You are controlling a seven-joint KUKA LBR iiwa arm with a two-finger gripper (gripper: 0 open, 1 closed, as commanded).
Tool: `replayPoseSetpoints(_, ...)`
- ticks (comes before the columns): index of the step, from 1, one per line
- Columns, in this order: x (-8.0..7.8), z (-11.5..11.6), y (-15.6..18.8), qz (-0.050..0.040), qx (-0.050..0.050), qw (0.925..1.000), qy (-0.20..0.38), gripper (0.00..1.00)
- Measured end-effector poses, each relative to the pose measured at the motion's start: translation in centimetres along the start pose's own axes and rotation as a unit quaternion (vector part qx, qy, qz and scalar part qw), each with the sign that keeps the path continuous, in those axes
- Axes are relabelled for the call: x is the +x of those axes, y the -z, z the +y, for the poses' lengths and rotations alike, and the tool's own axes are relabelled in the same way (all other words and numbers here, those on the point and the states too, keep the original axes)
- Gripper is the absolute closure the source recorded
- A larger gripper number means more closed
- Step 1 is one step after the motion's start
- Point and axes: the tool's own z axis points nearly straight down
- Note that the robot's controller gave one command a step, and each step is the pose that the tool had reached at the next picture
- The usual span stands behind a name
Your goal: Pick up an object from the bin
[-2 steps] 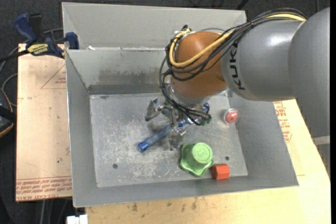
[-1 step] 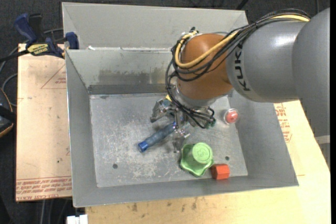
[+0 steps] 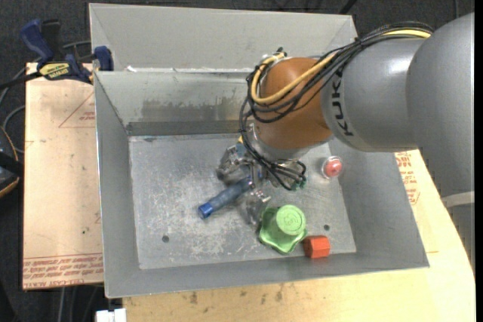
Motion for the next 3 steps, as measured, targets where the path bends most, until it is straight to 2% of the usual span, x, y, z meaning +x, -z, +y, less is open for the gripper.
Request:
replayPoseSetpoints(1, -0.2, 0.1, 0.2, 0.0016, 0.001, 1.0, 0.0, 0.0)
replayPoseSetpoints(2, -0.3, 0.0, 0.5, -0.0005, 0.001, 1.0, -0.001, 1.0)
replayPoseSetpoints(3, -0.6, 0.0, 11.5, -0.0009, 0.002, 1.0, -0.002, 1.0)
